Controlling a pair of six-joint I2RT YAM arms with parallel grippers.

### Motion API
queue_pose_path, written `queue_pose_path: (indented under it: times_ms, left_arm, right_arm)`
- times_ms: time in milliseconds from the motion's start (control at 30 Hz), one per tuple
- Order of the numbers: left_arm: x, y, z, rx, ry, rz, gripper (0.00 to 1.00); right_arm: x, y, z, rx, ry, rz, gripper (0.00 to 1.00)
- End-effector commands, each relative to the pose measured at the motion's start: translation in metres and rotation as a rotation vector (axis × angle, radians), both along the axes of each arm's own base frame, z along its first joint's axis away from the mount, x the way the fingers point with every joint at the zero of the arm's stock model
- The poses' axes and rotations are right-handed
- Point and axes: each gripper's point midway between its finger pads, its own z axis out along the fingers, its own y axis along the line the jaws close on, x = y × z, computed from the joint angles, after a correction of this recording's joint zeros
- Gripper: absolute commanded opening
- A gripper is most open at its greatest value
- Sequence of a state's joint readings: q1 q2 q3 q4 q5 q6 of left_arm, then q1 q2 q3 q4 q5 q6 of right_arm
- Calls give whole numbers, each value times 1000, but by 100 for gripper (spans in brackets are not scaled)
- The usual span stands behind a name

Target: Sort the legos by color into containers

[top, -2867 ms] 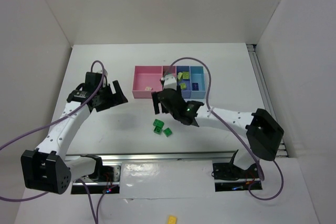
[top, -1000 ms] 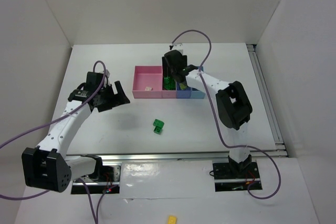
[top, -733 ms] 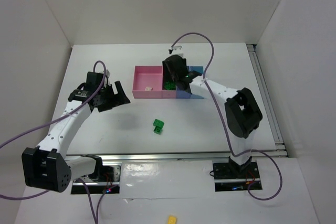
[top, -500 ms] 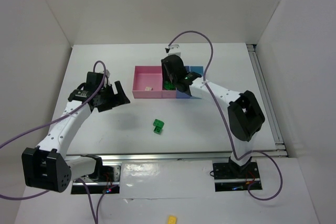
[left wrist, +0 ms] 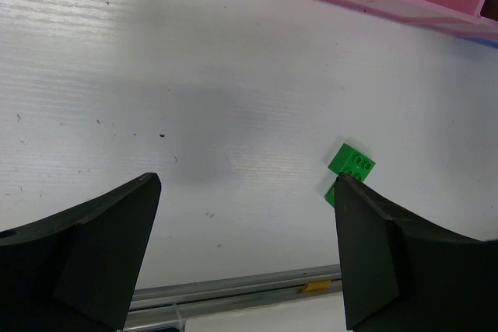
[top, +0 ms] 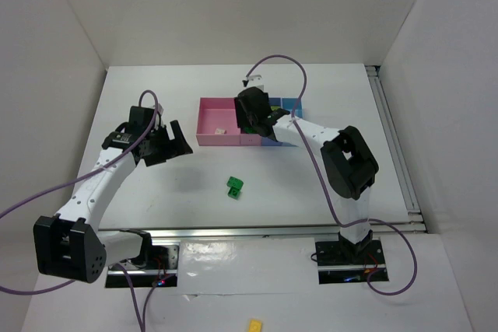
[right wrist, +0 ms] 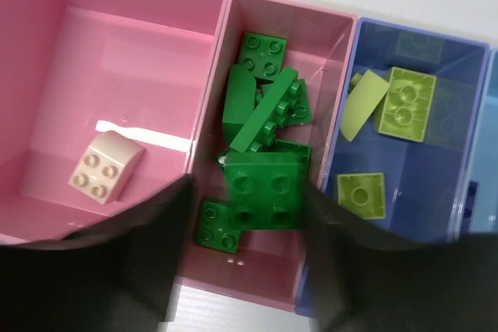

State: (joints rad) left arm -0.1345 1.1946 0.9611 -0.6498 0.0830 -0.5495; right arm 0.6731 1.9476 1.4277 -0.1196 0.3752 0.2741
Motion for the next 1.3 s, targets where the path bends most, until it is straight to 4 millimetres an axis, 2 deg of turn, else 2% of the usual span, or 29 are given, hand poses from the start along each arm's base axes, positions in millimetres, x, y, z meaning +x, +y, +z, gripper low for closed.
queue_pose_path:
  times_ms: [0, 33, 67, 200, 233, 300, 367, 400, 467, 533, 567, 633, 667, 700, 733, 800, 833, 900, 967, 1067, 1100, 1133, 1167, 1200, 1267]
  left_arm:
    - [6, 0, 6, 9, -29, -10, 95]
    - [6, 0, 6, 9, -29, -10, 95]
    - [6, -1, 6, 7, -29, -23, 95]
    - [5, -1, 8, 5, -39, -23, 95]
    - [5, -1, 8, 5, -39, -23, 95]
    - [5, -1, 8, 5, -39, -23, 95]
    - [5, -1, 8, 5, -39, -23, 95]
    - [3, -1, 5, 7, -30, -23, 95]
    - [5, -1, 6, 5, -39, -23, 95]
    - [6, -2, 3, 7, -29, -23, 95]
    - [6, -2, 3, 7, -29, -23, 95]
    - [5, -3, 4, -1, -29, -28, 95]
    - [5, -3, 4, -1, -29, -28, 95]
    - [5, -3, 4, -1, -29, -28, 95]
    - [5, -3, 4, -1, -29, -28, 95]
    - [5, -3, 4, -1, -29, -28, 95]
    - [5, -3, 4, -1, -29, -28, 95]
    - [5, -3, 4, -1, -29, -28, 95]
    - [5, -3, 4, -1, -29, -28, 95]
    - [5, -3, 4, -1, -29, -28, 95]
    - [5, -3, 4, -1, -29, -28, 95]
    - [5, -3, 4, -1, -29, -28, 95]
    - [5, -3, 4, -1, -29, -28, 95]
    - [5, -3, 4, -1, -29, -28, 95]
    - [5, -3, 4, -1, -29, -28, 95]
  right_arm:
    - [10, 4, 17, 35, -35, -7, 75]
    - [9, 3, 16, 30, -28, -7, 82]
    - [9, 3, 16, 30, -28, -7, 85]
    - [9, 2, 20, 28, -37, -2, 85]
    - [9, 2, 20, 28, -37, -2, 81]
    - [11, 4, 26, 35, -46, -2, 63]
    - [11, 1, 24, 23, -44, -13, 55]
    - [11, 1, 24, 23, -44, -13, 57]
    - [11, 1, 24, 23, -44, -13, 71]
    - [6, 4, 20, 18, -37, -4, 73]
    - [6, 4, 20, 18, -37, -4, 70]
    - [4, 3, 16, 19, -27, -9, 57]
    - [4, 4, 16, 23, -23, -2, 32]
    - [4, 4, 16, 23, -23, -1, 24]
    - [4, 4, 16, 23, -23, -1, 16]
    - [4, 3, 16, 18, -27, -10, 13]
    - [5, 3, 13, 11, -19, -10, 19]
    - [5, 3, 13, 11, -19, -10, 43]
    - [2, 9, 15, 15, -14, 6, 52]
    - [-3, 7, 6, 5, 6, 14, 53]
    - [-5, 14, 7, 15, 2, 30, 55]
    - [-9, 13, 5, 26, 13, 31, 58]
    - [-14, 13, -3, 30, 36, 40, 71]
    - [-14, 13, 0, 37, 28, 40, 76]
    - [-17, 14, -5, 49, 39, 43, 77]
